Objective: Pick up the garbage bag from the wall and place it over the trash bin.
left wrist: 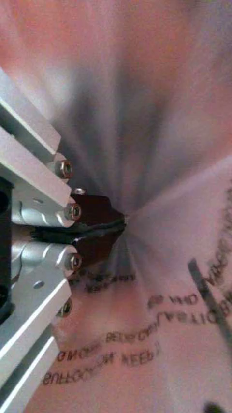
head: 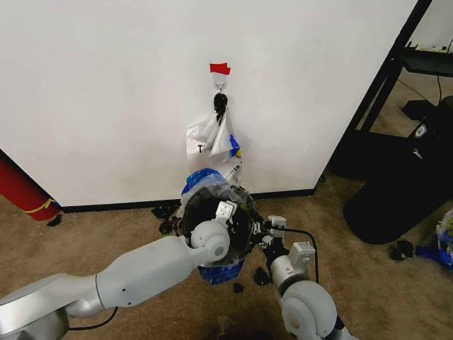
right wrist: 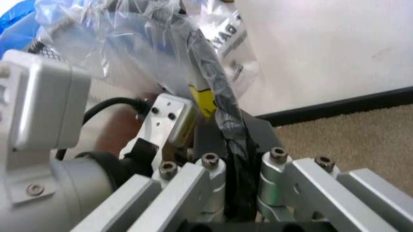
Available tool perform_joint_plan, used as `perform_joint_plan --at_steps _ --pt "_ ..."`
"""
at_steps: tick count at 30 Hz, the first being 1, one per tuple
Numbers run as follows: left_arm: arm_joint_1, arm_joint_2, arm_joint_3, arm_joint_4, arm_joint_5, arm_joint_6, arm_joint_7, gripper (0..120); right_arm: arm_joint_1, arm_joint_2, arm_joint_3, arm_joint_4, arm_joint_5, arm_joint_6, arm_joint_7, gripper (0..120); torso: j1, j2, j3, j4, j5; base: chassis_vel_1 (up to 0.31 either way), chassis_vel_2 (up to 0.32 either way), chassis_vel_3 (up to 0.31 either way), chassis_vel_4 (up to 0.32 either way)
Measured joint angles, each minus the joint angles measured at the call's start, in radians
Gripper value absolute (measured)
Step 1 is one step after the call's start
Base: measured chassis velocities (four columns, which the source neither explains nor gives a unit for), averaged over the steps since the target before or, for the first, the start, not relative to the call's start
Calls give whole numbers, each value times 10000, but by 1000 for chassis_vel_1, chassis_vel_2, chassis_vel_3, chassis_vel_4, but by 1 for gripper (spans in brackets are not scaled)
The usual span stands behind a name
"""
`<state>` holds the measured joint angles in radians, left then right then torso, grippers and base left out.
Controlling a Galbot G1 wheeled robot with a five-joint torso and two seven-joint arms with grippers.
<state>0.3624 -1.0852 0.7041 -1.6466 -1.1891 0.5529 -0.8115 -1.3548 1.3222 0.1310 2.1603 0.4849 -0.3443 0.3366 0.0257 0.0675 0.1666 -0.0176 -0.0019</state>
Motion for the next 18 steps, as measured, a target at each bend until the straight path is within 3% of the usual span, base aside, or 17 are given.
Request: perform_joint_plan --at_steps 4,9,15,18 --pt "-36 8 -9 -12 -14 25 -16 0 -4 -12 43 -11 1 6 -3 1 0 0 0 0 0 0 0 0 0" --pt "-59 380 -44 -635 -143 41 5 0 72 6 90 -152 119 12 67 1 0 0 0 1 -1 0 0 0 0" --pt "100 1450 -564 -2365 -669 205 307 0 368 131 92 -458 365 -31 227 1 0 0 0 3 -1 0 0 0 0" --pt "213 1748 -825 -2810 -811 229 456 0 393 119 97 -543 374 -35 228 1 0 0 0 1 -2 0 0 0 0"
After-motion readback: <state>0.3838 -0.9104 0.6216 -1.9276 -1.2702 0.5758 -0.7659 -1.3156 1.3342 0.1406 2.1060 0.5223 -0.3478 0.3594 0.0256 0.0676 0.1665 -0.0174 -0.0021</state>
